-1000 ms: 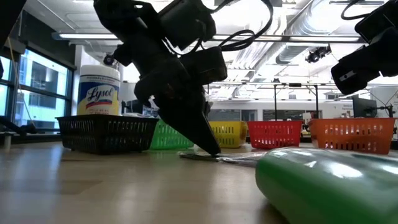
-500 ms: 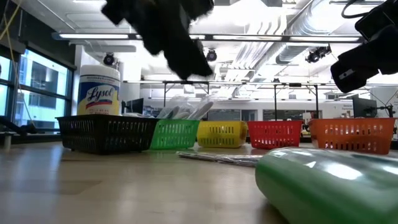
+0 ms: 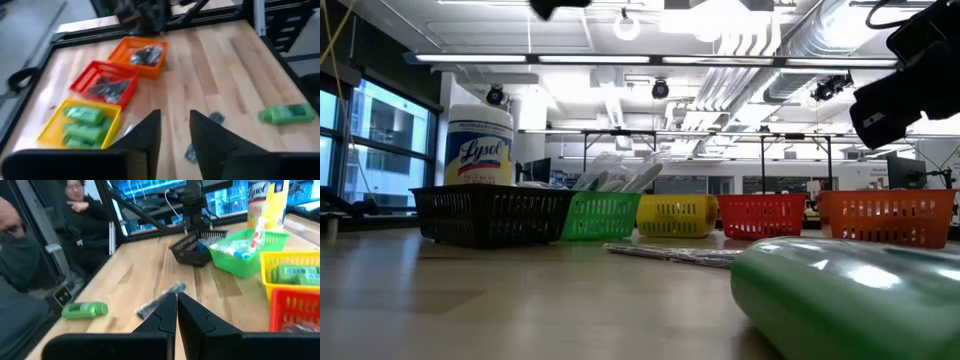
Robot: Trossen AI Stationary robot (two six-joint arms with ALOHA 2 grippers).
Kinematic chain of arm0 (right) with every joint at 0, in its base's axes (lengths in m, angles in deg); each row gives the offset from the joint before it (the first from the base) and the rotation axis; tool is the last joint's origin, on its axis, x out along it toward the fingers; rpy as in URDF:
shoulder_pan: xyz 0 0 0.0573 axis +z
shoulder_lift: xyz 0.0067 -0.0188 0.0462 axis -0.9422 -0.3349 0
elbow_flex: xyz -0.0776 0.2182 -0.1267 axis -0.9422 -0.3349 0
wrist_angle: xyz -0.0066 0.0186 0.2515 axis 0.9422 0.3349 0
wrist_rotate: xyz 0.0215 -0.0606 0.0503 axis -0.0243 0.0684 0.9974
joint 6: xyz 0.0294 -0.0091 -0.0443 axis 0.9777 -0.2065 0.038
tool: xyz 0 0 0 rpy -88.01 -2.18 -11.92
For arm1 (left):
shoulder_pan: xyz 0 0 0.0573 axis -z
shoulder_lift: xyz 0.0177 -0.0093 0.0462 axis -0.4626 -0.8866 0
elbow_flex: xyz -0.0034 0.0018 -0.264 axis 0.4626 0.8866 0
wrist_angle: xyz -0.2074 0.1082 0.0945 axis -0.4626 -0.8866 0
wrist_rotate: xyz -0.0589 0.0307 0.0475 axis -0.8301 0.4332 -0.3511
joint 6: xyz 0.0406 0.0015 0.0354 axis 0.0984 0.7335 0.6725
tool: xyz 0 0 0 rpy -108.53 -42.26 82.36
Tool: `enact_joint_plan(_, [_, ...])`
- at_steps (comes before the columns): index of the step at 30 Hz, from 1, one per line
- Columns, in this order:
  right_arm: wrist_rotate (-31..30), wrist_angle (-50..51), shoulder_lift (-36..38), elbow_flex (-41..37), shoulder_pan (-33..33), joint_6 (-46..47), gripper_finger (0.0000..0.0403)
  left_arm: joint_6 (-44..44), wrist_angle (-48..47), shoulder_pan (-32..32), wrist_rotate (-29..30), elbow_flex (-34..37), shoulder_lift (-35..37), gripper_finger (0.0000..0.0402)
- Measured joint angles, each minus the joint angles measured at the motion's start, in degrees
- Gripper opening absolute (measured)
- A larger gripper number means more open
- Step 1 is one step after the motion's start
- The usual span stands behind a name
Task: Pick & Place Travel size toiletries
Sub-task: Put the black comb into the red bin
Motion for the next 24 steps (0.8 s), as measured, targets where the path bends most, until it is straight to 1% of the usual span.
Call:
enact_joint_plan(3, [0.08,-3.05,-1.89,-0.02,0.02,0.07,0.0007,-0.02,0.18,0.02,1.05,5.45,6.50,0.0061])
enact_joint_plan(6, [0.05,-4.79,-6.14,-0.02,0.02,-0.12,0.0007,-0.53,3.64,0.02,1.16,12.96,13.41,0.0017])
enact_joint_plan(7, [-0.08,-5.73,-7.79,-0.02,0.00,0.18,0.0007,-0.90,5.60,0.02,1.16,15.44,15.62,0.0009])
enact_joint_plan(8, [-0.42,-7.40,-9.55,-0.02,0.02,0.65,0.0007,-1.35,7.11,0.02,1.17,17.97,17.96,0.0006])
enact_joint_plan(11, [-1.02,-13.15,-15.84,0.20,0.02,2.57,0.0007,-2.13,10.41,0.02,1.21,24.46,23.88,0.0014])
enact_joint_plan(13, [-1.09,-13.93,-20.39,1.65,0.02,3.17,0.0007,-2.50,11.79,0.02,1.25,28.00,26.94,0.0016])
enact_joint_plan(16, [-1.56,-15.12,-28.15,6.90,0.04,4.16,0.0007,-3.92,12.79,0.02,1.34,31.14,29.72,0.0017])
enact_joint_plan(19, [-2.60,-14.70,-37.50,13.59,0.15,4.01,0.0007,-5.25,12.56,0.02,1.31,32.76,30.51,0.0017])
enact_joint_plan(22, [-2.62,-12.02,-47.45,21.94,0.15,1.65,0.0007,-6.17,11.89,0.02,1.31,33.41,30.53,0.0017])
enact_joint_plan(24, [-1.72,-9.18,-53.76,27.55,0.13,3.01,0.0007,-6.49,11.39,0.02,1.31,33.41,30.55,0.0017])
